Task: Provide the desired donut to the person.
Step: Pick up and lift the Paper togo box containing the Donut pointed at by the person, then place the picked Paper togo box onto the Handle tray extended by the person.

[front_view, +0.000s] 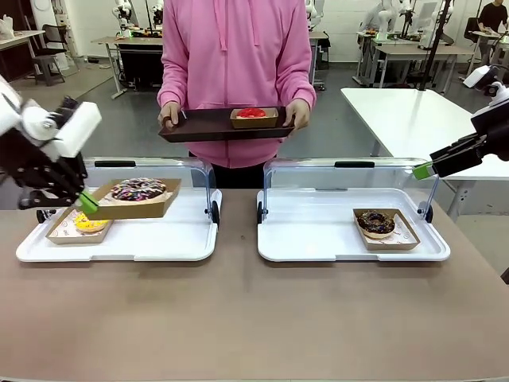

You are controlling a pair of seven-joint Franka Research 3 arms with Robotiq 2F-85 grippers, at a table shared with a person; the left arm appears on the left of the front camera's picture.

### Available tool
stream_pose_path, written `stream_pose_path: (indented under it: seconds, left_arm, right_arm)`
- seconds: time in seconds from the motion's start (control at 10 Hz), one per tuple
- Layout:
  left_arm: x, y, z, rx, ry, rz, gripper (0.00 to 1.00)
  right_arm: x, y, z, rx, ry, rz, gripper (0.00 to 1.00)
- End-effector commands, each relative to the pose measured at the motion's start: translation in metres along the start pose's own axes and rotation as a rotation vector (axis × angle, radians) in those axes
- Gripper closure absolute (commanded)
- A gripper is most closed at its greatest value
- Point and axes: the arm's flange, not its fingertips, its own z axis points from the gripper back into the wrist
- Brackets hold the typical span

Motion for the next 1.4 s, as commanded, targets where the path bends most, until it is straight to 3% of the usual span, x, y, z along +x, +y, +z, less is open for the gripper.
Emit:
stream_pose_path:
  seconds: [0.0, 0.2, 0.3, 1.3]
  left_arm:
    - [-0.039, -0.091, -0.038, 0.044, 0.008, -0.003, 1.00]
    - [-0.053, -0.071, -0.053, -0.032, -0.035, 0.009, 1.00]
    - [-0.007, -0.012, 0.022, 0.010, -0.011, -0.005, 1.00]
    - [-0.007, -0.012, 0.022, 0.010, -0.011, -0.005, 1.00]
  right_arm:
    - [0.000, 0.002, 0.000, -0.014, 0.012, -0.013, 0.00]
    - [0.000, 0.002, 0.000, -0.014, 0.012, -0.013, 0.00]
    - [0.000, 0.002, 0.000, -0.014, 0.012, -0.013, 0.00]
    - [0.000, 0.002, 0.000, -0.014, 0.012, -0.013, 0.00]
